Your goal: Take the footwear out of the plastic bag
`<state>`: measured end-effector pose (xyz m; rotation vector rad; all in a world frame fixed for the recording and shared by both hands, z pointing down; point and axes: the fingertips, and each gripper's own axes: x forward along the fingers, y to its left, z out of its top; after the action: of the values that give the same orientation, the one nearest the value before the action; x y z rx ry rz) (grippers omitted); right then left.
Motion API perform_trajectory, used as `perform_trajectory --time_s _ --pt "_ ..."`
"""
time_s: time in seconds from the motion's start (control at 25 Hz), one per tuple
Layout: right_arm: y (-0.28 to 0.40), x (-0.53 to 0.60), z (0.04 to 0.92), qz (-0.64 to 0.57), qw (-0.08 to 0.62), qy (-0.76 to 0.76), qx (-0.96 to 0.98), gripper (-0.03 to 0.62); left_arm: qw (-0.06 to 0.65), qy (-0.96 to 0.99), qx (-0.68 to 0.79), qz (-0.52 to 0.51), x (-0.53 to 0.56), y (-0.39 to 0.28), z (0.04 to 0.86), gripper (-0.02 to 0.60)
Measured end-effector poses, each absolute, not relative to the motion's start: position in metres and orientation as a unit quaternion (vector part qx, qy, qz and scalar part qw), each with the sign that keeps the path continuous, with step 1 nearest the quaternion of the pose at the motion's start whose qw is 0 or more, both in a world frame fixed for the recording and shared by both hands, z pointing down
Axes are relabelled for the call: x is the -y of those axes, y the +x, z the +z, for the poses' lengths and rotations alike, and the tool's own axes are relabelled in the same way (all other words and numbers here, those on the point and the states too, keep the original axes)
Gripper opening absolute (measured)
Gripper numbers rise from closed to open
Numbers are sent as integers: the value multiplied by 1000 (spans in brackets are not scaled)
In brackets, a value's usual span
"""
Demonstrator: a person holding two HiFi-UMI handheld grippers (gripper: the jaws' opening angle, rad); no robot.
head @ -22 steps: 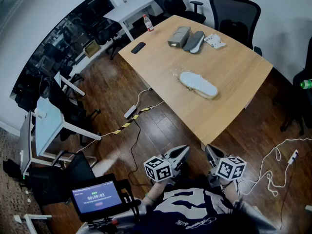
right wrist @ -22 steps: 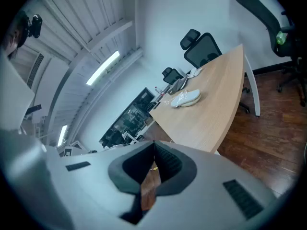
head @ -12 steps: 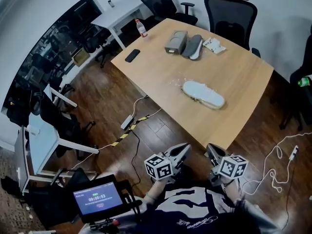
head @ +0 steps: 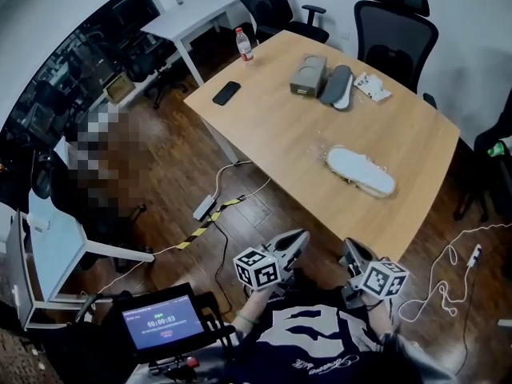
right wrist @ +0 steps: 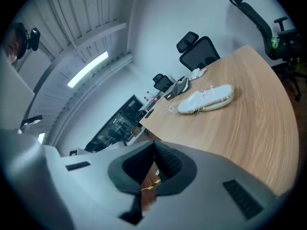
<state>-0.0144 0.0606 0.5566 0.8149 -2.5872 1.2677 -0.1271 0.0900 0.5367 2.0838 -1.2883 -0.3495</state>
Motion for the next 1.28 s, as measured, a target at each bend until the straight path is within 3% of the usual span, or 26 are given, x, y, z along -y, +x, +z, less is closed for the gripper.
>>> perform_trajectory --time_s 0.6,1.0,1.28 --pt "-17 -7 567 438 88 344 826 -12 365 811 435 -141 -36 -140 555 5" --pt "-3 88 565 443 45 353 823 -12 340 814 464 -84 82 -152 556 5" --pt "36 112 577 467 33 383 796 -12 380 765 513 -85 140 -162 570 8"
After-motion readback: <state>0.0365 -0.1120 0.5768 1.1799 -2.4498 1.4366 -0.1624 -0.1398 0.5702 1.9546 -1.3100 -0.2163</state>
